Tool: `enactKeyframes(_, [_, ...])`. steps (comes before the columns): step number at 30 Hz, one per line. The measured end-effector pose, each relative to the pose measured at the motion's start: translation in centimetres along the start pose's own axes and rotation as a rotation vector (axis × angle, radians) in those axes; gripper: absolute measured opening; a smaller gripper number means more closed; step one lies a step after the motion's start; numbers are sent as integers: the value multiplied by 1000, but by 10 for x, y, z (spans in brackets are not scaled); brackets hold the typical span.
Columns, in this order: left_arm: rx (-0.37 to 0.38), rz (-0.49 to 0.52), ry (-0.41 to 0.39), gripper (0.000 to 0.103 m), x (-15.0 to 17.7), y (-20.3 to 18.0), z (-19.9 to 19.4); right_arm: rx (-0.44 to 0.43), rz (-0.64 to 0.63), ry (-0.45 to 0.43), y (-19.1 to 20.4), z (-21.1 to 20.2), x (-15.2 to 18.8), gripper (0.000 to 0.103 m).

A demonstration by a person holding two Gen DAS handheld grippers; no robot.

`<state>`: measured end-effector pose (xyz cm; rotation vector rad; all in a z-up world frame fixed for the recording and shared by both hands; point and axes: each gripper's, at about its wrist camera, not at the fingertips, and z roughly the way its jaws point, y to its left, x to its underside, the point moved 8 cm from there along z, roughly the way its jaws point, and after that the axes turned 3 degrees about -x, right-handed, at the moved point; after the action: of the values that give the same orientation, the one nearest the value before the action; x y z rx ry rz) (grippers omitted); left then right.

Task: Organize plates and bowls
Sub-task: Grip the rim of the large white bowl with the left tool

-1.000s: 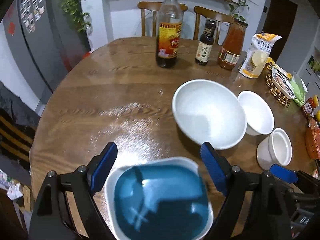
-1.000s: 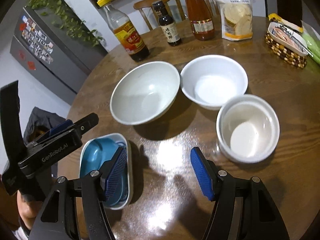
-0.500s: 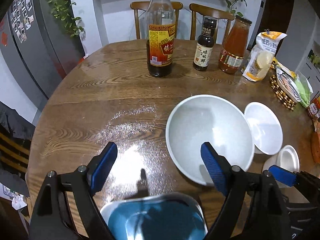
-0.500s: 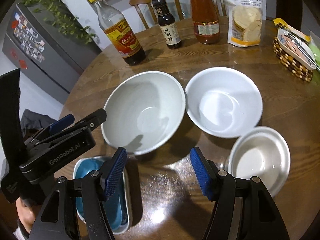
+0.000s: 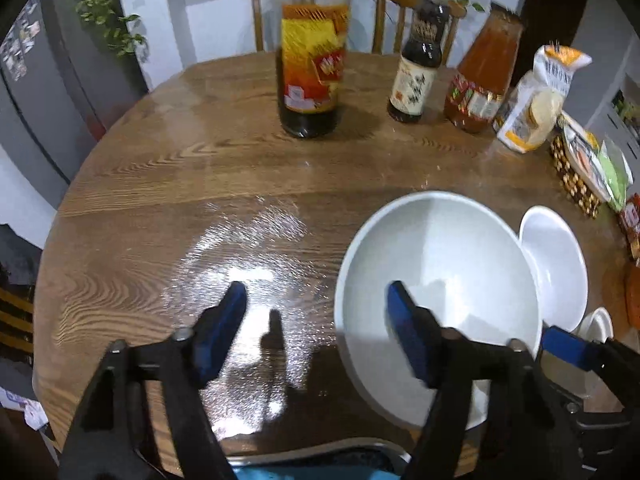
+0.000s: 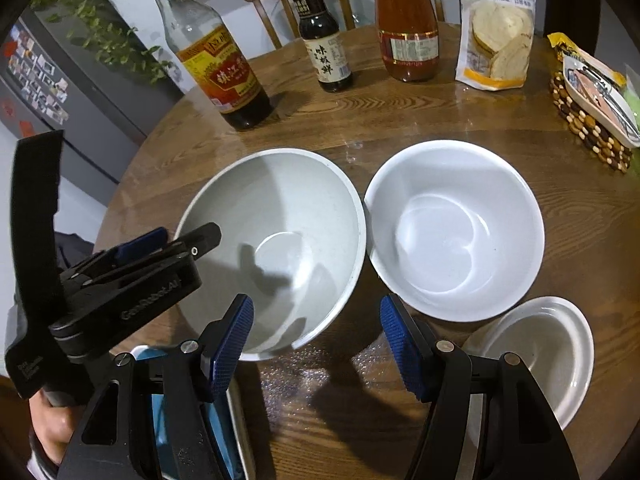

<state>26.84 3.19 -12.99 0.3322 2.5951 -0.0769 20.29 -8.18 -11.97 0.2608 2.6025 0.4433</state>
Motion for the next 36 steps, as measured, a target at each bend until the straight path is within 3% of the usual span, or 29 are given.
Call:
enactKeyframes(3, [29,7,37,37,2,-4,11,10,-6,11,-1,5,-1,67])
enactKeyframes(6, [67,14,56,22,3,-9,15,14,-15,21,0,9,-1,67])
enactKeyframes(13, [75,38,49,16,6,-8,10,26,-59,27,7,18,-4,67])
enactKeyframes(14, [76,37,51,16,7,-7,11,31,-65,28,8,19,-4,63])
enactKeyframes(17, [80,28,52,16,8,-2,10,45,-111,33,15,25,-5,36])
enactKeyframes(23, [97,16,53,14,13,0,9,94,-176,17,17,27,-8,27])
enactKeyframes(27, [105,0,33,14,15,3,0,69,-183,-16,22,13,-9,27])
enactKeyframes(36, [83,3,-117,14,20,2,-68,-5,-208,-105,37,-48,1,27])
